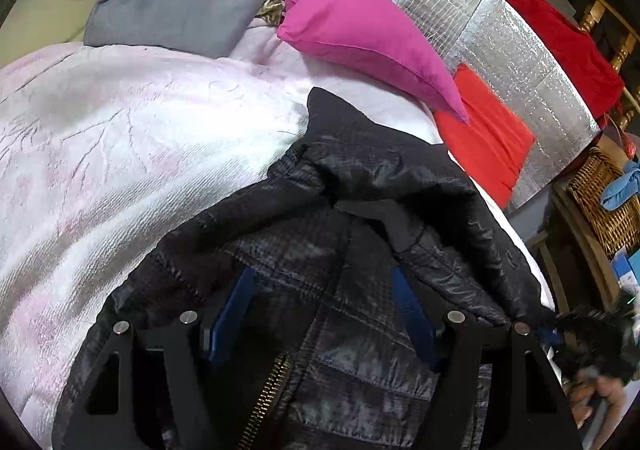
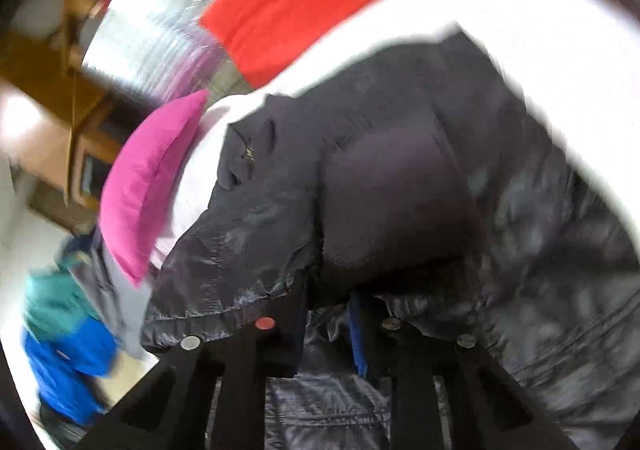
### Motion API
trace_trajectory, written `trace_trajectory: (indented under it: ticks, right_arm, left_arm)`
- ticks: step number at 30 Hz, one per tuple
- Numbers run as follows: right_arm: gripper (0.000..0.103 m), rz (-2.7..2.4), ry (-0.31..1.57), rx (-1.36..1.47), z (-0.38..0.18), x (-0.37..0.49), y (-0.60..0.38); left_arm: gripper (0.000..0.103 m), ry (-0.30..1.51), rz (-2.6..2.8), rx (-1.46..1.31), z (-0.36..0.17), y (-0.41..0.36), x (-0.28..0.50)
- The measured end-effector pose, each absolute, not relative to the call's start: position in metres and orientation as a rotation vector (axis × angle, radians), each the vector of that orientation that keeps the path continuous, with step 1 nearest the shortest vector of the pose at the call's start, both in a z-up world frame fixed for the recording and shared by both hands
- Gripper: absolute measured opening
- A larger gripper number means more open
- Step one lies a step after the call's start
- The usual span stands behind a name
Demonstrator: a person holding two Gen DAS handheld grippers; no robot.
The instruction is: Fold large clothes
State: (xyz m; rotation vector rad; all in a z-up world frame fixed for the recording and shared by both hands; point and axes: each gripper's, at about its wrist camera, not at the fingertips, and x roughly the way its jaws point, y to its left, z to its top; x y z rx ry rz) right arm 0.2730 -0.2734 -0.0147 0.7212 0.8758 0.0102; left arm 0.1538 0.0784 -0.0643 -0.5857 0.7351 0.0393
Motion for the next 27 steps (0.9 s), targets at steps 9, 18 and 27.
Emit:
trace_trajectory:
  ticks: [9,18,27]
  right_arm:
    - [0.018,-0.135,0.652,0.252,0.057,0.268,-0.258]
    - [0.018,-0.097,0.832,0.408,-0.038,0.279,-0.289]
    - [0.021,-0.016,0.836,0.519,-0.041,0.273,-0.304]
  left_arm:
    - [0.072,0.740,0.042,-0.582,-0.066,0.078,0.156]
    - [0.072,0.729,0.011,-0.642,-0.037,0.086,0.164]
    - [0.072,0.857,0.033,-0.303,-0.034,0.032,0.266]
